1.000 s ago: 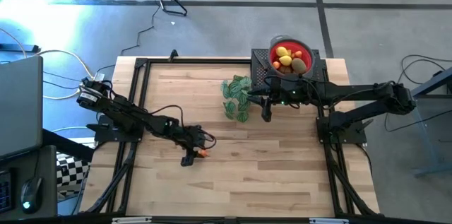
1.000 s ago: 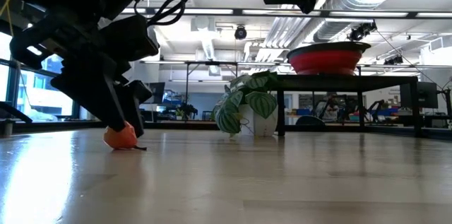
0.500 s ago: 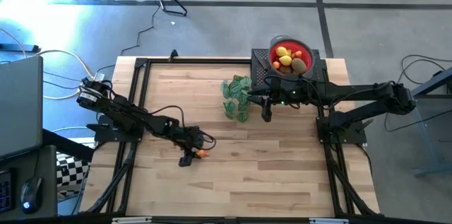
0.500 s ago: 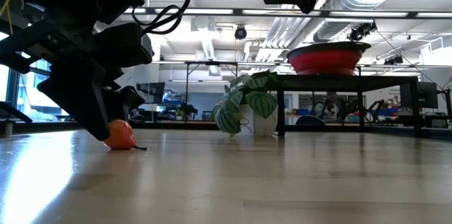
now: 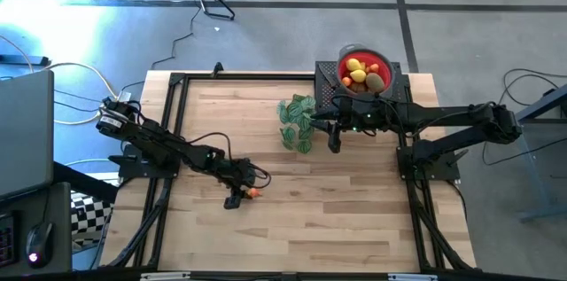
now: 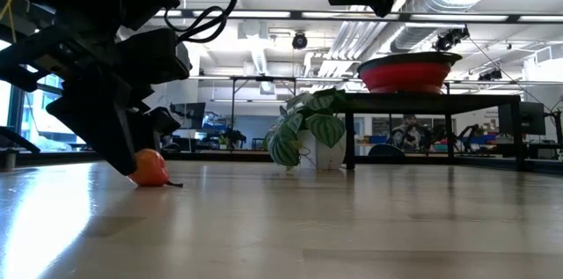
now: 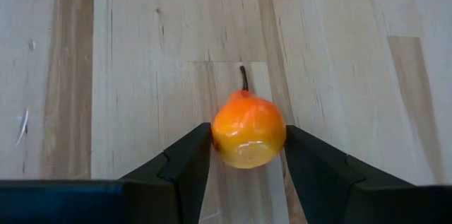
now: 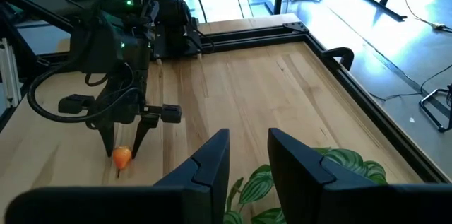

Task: Pick & Place Fruit
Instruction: Put the orange pear into the red colander

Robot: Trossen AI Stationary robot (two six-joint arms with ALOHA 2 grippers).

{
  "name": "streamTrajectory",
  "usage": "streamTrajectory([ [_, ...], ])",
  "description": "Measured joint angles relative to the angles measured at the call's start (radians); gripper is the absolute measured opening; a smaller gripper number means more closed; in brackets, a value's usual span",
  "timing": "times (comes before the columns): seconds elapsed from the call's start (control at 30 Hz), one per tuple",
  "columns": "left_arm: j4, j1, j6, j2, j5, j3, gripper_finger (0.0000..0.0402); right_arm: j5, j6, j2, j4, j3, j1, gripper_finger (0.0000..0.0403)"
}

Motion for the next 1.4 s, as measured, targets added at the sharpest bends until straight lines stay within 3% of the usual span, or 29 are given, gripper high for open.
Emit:
streamTrajectory([
  [0.37, 0.000, 0.000, 0.000, 0.000, 0.000, 0.000, 0.0172, 0.000, 0.000, 0.000, 0.000, 0.000, 0.000, 0.0091],
  [0.63, 0.004, 0.000, 0.000, 0.000, 0.000, 0.000, 0.0132, 0.000, 0.000, 0.000, 0.000, 0.000, 0.000, 0.0091],
  [0.9, 0.049, 0.006, -0.008, 0.001, 0.001, 0.000, 0.0137, -0.001, 0.000, -0.002, 0.000, 0.000, 0.003, 0.0091],
  [1.03, 0.104, 0.046, -0.026, -0.004, 0.052, 0.000, 0.0137, -0.015, -0.012, -0.031, -0.001, 0.000, 0.022, 0.0091],
  [1.17, 0.139, 0.111, -0.060, -0.011, 0.129, 0.018, 0.0137, -0.104, -0.042, -0.080, -0.002, 0.000, 0.048, 0.0091],
  [1.4, 0.138, 0.230, -0.104, -0.018, 0.314, 0.140, 0.0137, -0.232, -0.196, -0.157, -0.070, 0.001, 0.118, 0.0091],
])
